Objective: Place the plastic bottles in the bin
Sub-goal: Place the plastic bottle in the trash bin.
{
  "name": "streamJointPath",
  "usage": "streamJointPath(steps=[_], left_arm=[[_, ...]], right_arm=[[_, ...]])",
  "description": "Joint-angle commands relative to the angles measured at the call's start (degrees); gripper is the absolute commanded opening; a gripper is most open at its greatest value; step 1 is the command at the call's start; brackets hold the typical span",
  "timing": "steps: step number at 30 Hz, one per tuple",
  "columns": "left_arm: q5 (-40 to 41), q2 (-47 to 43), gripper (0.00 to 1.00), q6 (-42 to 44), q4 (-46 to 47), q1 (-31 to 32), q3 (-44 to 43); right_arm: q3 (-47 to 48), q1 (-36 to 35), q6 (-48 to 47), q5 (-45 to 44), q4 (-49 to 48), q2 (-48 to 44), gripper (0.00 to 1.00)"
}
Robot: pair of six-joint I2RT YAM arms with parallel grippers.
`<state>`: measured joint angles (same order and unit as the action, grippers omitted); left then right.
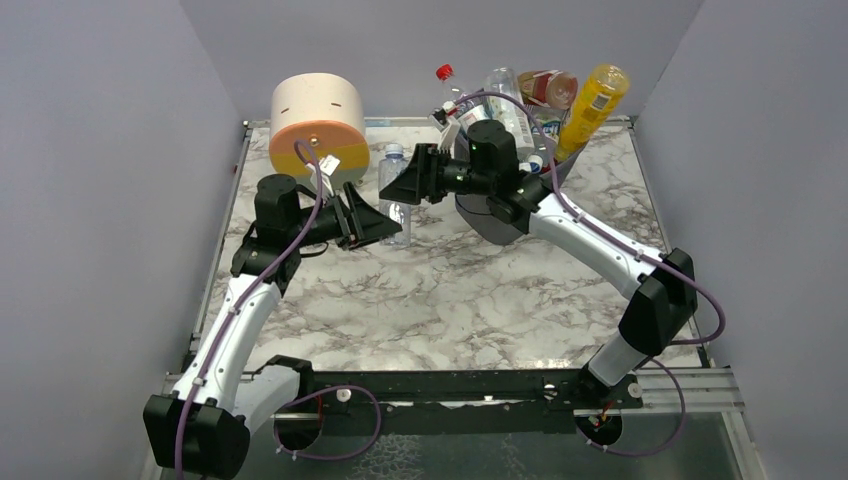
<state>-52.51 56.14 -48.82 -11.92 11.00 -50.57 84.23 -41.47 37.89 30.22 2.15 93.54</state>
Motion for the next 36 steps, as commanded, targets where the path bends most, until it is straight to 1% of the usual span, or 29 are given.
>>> streamJointPath(steps=[1,6,7,9,12,16,20,24,27,31,33,36], left_arm=[[-2.04,-1.04,0.71,0.76,1.23,0.25,1.18],[-2.66,-0.73,0.80,1.51,1.15,0.25,0.67],[-2.76,-0.61,0.85,1.98,0.80,0.31,0.19],[-2.90,-0.38,0.88,2.84,0.11,0.26,-0.88],[-3.32,0.53,0.98,3.92,-0.78,0.25,-3.01],[-3.12,2.61,0.99,8.78,-6.32,0.27,-9.06],[-2.24,4.04,0.99,11.86,-10.29,0.15,-14.34],[-2.25,4.84,0.99,12.34,-10.73,0.16,-15.45],[-2.12,4.94,0.99,12.51,-10.67,0.16,-15.18],[-2.07,4.88,0.99,12.67,-10.75,0.16,-14.63],[-2.03,4.86,0.99,12.69,-10.65,0.16,-14.37],[-1.89,5.03,0.99,12.69,-10.68,0.16,-14.09]], right_arm=[[0.13,-0.71,-2.78,-3.59,1.89,-2.45,0.43],[-0.11,-0.71,-4.25,-6.01,3.61,-4.33,0.38],[0.12,-0.71,-4.72,-6.95,4.26,-4.70,0.38],[1.04,-0.66,-5.85,-8.93,5.82,-5.50,0.38],[2.97,-0.65,-7.42,-11.26,8.53,-6.27,0.37],[7.06,-0.63,-10.69,-15.86,14.19,-7.26,0.37],[15.46,-0.63,-16.87,-24.76,22.14,-7.95,0.37],[27.20,-0.63,-23.83,-33.76,30.27,-6.86,0.37],[32.33,-0.63,-29.42,-41.51,33.40,-6.61,0.36],[32.63,-0.63,-36.25,-53.63,33.06,-7.98,0.35],[30.38,-0.63,-39.76,-60.37,30.51,-9.34,0.34],[25.85,-0.62,-45.83,-69.12,24.20,-11.03,0.34]])
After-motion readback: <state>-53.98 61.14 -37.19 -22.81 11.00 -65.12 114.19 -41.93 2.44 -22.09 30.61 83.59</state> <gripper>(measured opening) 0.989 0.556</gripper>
